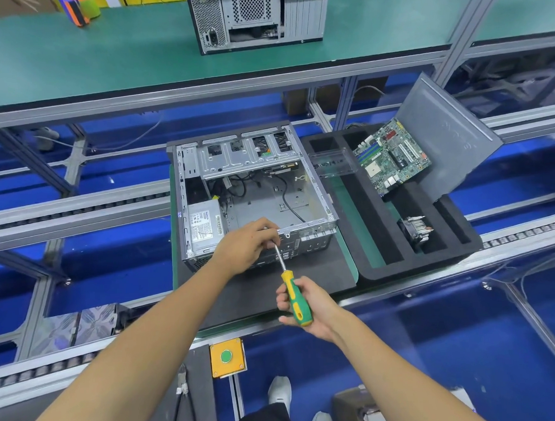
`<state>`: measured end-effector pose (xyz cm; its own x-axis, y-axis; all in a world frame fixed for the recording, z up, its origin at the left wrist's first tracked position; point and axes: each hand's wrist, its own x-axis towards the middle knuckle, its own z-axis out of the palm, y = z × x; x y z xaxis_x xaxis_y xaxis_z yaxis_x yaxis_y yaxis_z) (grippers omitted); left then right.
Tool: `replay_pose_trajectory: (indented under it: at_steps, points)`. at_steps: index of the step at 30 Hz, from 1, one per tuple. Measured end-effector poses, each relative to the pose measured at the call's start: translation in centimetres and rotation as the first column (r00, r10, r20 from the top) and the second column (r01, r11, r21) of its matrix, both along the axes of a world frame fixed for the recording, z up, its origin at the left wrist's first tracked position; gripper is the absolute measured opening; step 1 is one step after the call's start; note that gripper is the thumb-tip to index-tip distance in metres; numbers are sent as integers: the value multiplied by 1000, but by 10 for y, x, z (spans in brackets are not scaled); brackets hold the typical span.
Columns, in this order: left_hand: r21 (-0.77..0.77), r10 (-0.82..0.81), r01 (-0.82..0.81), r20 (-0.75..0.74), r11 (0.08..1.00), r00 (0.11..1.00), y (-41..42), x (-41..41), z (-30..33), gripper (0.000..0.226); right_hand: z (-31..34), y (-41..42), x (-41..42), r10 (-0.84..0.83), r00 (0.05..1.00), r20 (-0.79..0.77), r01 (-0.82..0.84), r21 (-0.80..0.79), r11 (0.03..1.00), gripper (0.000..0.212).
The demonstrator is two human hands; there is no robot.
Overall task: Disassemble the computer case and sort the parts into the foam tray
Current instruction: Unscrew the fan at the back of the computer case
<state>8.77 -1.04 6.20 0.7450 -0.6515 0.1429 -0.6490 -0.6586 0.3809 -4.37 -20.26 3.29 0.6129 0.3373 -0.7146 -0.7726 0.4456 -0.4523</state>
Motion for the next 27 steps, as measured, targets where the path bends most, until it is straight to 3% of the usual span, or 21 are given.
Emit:
replay_pose_trajectory:
  at_steps: [2, 7, 13, 16, 18, 21, 27]
  points:
    - [-7, 4, -4, -15, 1000, 1000, 0, 0, 2, 22, 8, 3, 6, 5, 1000, 7, -4, -100, 995, 20]
    - [5, 7, -7, -22, 1000, 1000, 0, -1, 3, 25, 11, 12, 10, -63, 995, 73, 77, -224, 971, 33]
    - [34, -11, 12, -19, 999, 1000, 2, 0, 2, 20, 11, 13, 8, -59, 998, 30, 64, -223, 973, 19]
    - [76, -41, 44, -50, 996, 998, 5, 3, 2, 39, 17, 13, 9, -50, 999, 3, 49, -137, 989, 11]
    - [86, -65, 72, -88, 994, 994, 8, 3, 7, 40, 21, 13, 10, -49, 999, -7, 48, -69, 996, 14]
    - [197, -128, 139, -64, 970, 990, 7, 9, 18, 34, 20, 14, 13, -78, 997, -20, 77, -40, 996, 21]
    - [497, -232, 220, -38, 839, 972, -14, 21, 54, 26, 16, 20, 11, -109, 991, -77, 102, -93, 990, 13]
